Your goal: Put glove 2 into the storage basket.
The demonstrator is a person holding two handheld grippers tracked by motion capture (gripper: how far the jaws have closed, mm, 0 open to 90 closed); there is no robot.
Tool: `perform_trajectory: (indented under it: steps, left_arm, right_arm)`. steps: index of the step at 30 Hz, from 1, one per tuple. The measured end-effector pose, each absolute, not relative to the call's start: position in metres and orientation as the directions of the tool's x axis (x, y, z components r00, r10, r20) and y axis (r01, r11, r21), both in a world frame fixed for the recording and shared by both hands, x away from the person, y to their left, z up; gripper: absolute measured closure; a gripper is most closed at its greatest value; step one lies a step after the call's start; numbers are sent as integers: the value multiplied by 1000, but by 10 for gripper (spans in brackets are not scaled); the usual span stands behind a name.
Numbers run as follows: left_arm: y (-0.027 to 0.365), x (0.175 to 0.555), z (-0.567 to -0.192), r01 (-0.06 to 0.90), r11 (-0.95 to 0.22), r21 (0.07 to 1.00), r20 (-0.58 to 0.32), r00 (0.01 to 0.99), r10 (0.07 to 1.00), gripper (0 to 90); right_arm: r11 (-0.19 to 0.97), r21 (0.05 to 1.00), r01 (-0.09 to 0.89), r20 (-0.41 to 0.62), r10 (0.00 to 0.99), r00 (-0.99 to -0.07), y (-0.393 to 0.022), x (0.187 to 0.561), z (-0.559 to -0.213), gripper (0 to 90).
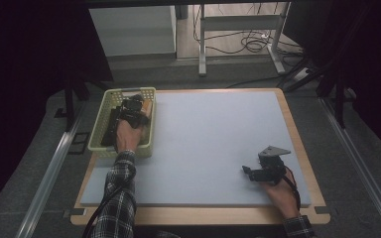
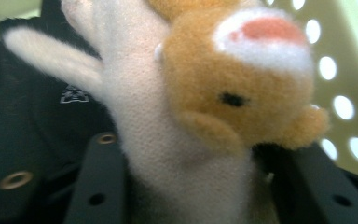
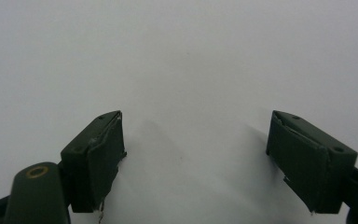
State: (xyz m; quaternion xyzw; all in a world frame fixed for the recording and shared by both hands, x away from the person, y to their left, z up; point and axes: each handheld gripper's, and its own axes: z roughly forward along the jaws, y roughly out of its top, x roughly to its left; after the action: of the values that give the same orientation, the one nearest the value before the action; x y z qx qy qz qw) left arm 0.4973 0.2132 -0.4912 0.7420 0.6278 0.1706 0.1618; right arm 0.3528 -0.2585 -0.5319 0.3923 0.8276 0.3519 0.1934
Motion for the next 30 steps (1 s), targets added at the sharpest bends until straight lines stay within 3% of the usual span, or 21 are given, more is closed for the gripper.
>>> perform_trajectory:
  steps: [8,12,15,19,22,30]
  left_arm:
    - [227,494,-493,890,-110,443,-16,131,991,147]
    - [231,488,-482,871,-106,480,-54,149,987,121]
    - [234,485,-474,858,-97,505,-69,152,986,163]
    - [239,481,-467,855,-91,510,-105,167,980,380]
    - [237,482,-473,876,-95,473,-124,173,977,482]
    - [226,489,-481,888,-124,443,-145,208,967,548]
  right_arm:
    - [445,734,513,-44,785,-618,-258,353,-532,184]
    - [445,734,513,-45,785,-617,-258,353,-532,184]
    - [446,734,513,-45,785,-617,-258,353,-532,184]
    - [445,734,513,-45,785,-617,-258,353,-532,184]
    - [445,734,513,-45,785,-618,-258,353,-532,184]
    - [444,734,514,-43,786,-617,-258,353,-532,184]
